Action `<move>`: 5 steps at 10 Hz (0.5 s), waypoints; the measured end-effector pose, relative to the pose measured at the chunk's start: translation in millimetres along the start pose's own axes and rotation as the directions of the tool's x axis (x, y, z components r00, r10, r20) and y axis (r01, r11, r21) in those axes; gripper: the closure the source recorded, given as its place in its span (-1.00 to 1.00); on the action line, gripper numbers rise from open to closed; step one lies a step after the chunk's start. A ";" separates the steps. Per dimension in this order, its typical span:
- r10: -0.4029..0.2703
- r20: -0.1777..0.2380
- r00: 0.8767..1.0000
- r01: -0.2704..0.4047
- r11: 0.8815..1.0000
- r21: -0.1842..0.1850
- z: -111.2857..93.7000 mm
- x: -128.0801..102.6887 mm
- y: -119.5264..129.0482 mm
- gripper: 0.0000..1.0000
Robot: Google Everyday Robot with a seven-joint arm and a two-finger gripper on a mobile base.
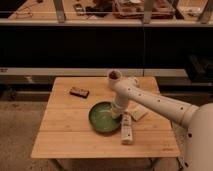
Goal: Push the ceramic bowl across the table
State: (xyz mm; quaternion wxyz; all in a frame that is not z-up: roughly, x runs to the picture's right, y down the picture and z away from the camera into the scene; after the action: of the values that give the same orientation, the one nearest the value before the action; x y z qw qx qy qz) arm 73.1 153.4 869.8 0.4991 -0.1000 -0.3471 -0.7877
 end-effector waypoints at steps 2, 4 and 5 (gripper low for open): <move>0.028 0.024 0.999 -0.027 0.999 -0.033 -4.5 -16.9 20.3 1.00; 0.063 0.055 0.997 -0.058 0.995 -0.077 -6.8 -40.1 45.4 1.00; 0.085 0.070 0.994 -0.079 0.992 -0.095 -8.5 -52.0 56.8 1.00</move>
State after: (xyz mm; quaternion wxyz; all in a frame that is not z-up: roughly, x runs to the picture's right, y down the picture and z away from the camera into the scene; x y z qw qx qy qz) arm 148.3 170.4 862.6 0.5127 -0.1661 -0.3244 -0.7774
